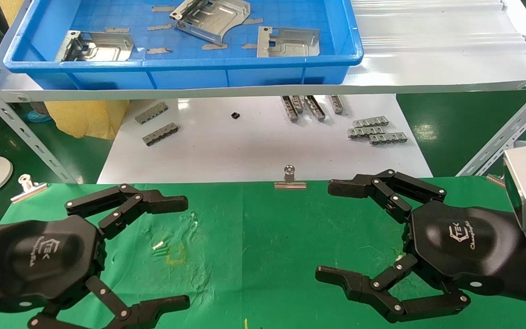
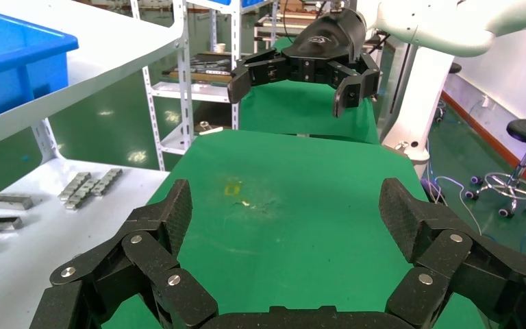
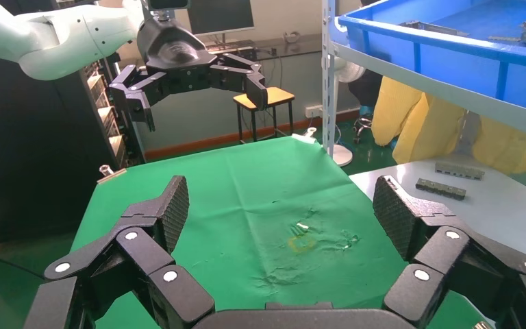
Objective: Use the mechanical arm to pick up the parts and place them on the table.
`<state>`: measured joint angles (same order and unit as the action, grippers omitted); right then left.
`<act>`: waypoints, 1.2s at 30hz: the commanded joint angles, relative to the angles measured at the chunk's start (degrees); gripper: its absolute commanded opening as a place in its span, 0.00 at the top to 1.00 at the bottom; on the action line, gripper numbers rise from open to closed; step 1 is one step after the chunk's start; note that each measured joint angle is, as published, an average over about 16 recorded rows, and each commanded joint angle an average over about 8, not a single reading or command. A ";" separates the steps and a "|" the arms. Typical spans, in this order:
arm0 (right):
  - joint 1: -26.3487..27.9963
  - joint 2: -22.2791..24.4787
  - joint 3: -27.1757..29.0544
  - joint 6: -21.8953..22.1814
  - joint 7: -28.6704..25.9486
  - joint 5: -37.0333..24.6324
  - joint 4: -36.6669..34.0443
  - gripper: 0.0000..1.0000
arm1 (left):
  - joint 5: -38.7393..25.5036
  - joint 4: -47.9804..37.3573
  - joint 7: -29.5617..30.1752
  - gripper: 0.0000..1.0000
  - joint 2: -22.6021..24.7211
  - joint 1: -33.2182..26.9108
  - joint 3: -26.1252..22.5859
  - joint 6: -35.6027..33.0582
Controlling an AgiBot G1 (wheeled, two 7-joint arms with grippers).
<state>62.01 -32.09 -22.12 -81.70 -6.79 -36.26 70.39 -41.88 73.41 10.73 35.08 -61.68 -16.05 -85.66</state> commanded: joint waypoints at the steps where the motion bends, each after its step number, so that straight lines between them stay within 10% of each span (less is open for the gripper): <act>1: 0.00 0.00 0.00 0.00 0.00 0.00 0.00 0.00 | 0.00 0.00 0.00 0.00 0.00 0.00 0.00 0.00; 36: 0.00 0.00 0.00 0.00 0.00 0.00 0.00 0.00 | 0.00 0.00 0.00 0.00 0.00 0.00 0.00 0.00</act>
<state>62.01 -32.09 -22.12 -81.70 -6.79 -36.26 70.39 -41.88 73.41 10.73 35.08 -61.68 -16.05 -85.66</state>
